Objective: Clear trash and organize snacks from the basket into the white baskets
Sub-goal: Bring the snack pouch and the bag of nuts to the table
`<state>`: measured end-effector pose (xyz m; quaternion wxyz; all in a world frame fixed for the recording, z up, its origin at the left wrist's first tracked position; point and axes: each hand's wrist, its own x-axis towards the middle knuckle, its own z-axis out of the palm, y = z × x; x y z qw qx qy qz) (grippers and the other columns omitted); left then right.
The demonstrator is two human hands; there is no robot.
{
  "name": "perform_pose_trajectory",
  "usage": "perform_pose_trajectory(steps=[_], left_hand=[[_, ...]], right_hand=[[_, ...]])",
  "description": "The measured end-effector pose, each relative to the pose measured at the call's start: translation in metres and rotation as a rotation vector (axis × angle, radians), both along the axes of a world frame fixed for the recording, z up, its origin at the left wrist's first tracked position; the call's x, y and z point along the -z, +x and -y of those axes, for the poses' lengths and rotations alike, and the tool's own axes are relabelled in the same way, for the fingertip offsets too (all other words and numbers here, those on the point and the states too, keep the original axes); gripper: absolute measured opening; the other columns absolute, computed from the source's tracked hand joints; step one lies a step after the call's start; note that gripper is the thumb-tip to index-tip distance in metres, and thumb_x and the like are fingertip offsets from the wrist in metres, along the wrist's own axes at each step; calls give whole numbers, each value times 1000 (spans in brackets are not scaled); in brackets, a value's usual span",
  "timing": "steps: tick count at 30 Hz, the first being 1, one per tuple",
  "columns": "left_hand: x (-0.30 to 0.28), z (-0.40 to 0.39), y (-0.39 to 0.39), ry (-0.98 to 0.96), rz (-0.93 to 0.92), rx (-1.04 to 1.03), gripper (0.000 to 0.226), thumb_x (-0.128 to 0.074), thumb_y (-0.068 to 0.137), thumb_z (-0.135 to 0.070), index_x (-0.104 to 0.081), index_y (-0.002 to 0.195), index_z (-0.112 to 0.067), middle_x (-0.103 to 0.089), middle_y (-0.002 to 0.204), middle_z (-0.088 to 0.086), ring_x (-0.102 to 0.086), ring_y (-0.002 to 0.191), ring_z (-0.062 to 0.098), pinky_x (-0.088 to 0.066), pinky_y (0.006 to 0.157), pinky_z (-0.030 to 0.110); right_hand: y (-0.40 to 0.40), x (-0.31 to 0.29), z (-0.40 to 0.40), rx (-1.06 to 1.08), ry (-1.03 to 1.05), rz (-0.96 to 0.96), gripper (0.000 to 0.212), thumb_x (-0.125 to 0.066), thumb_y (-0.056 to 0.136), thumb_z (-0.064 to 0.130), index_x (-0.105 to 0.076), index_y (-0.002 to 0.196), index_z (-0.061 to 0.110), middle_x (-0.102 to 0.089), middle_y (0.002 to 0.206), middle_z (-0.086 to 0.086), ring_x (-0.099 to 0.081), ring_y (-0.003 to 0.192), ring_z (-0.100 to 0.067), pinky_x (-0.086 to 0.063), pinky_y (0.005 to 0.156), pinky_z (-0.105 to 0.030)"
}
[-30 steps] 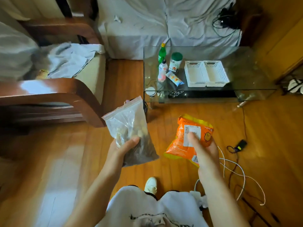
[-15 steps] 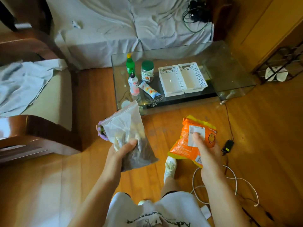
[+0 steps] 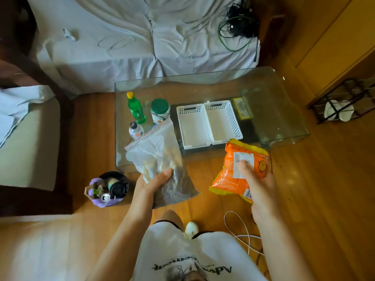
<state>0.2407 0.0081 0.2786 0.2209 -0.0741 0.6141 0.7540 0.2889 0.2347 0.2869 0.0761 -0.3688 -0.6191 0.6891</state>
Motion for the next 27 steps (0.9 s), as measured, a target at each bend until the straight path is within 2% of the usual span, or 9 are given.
perform_pose_trajectory(steps=[2, 5, 9, 12, 15, 18, 20, 24, 27], left_hand=[[4, -6, -15, 19, 35, -34, 33, -71, 60, -44, -70, 93, -39, -75, 90, -4, -73, 83, 16, -56, 63, 24], [15, -14, -43, -10, 55, -72, 35, -72, 59, -45, -70, 94, -39, -75, 93, -2, -72, 85, 18, -56, 63, 24], [32, -27, -94, -8, 93, -80, 41, -72, 58, -44, -70, 96, -31, -75, 95, 2, -72, 88, 20, -55, 64, 22], [37, -38, -149, 8, 96, -93, 48, -73, 59, -43, -67, 104, -25, -75, 96, 4, -71, 89, 23, -56, 65, 23], [32, -46, -210, 34, 84, -99, 44, -72, 61, -44, -66, 102, -30, -74, 98, 5, -72, 88, 23, -56, 66, 25], [27, -47, -265, 55, 97, -104, 36, -70, 57, -49, -66, 91, -37, -75, 91, -3, -73, 81, 16, -55, 60, 20], [28, -48, -301, 43, 98, -117, 41, -69, 56, -51, -63, 93, -36, -75, 89, -6, -72, 80, 13, -54, 58, 16], [44, -56, -366, 23, 116, -123, 42, -70, 58, -45, -64, 97, -31, -75, 90, -3, -72, 83, 15, -55, 62, 18], [72, -69, -408, -1, 155, -110, 27, -72, 64, -33, -69, 91, -29, -75, 87, 1, -72, 80, 17, -55, 63, 21]], right_hand=[[-21, 5, -6, -10, -21, 21, 44, -65, 55, 53, -58, 95, 35, -69, 78, 20, -68, 69, 2, -46, 44, -9], [-57, 13, -14, -42, -42, 39, 54, -65, 55, 52, -58, 104, 31, -67, 93, 13, -68, 71, 3, -47, 45, -9], [-111, 25, -28, -68, -49, 37, 59, -66, 57, 51, -59, 111, 30, -69, 97, 9, -69, 75, -2, -48, 48, -11], [-165, 29, -39, -73, -54, 35, 54, -67, 57, 49, -59, 107, 32, -68, 95, 12, -69, 74, 3, -49, 48, -12], [-228, 25, -46, -82, -36, 46, 45, -68, 56, 49, -60, 98, 34, -69, 88, 16, -67, 73, 7, -48, 46, -11], [-287, 21, -49, -100, -15, 74, 51, -68, 54, 51, -60, 101, 33, -69, 92, 14, -70, 75, -3, -50, 48, -14], [-324, 21, -50, -112, -2, 93, 58, -67, 55, 51, -58, 110, 32, -68, 98, 11, -69, 83, -9, -51, 50, -15], [-391, 39, -56, -141, 30, 150, 50, -66, 57, 53, -59, 103, 35, -68, 94, 16, -68, 82, -7, -50, 52, -15], [-433, 70, -64, -168, 29, 182, 47, -68, 55, 54, -61, 98, 35, -71, 83, 20, -69, 75, 1, -49, 48, -12]])
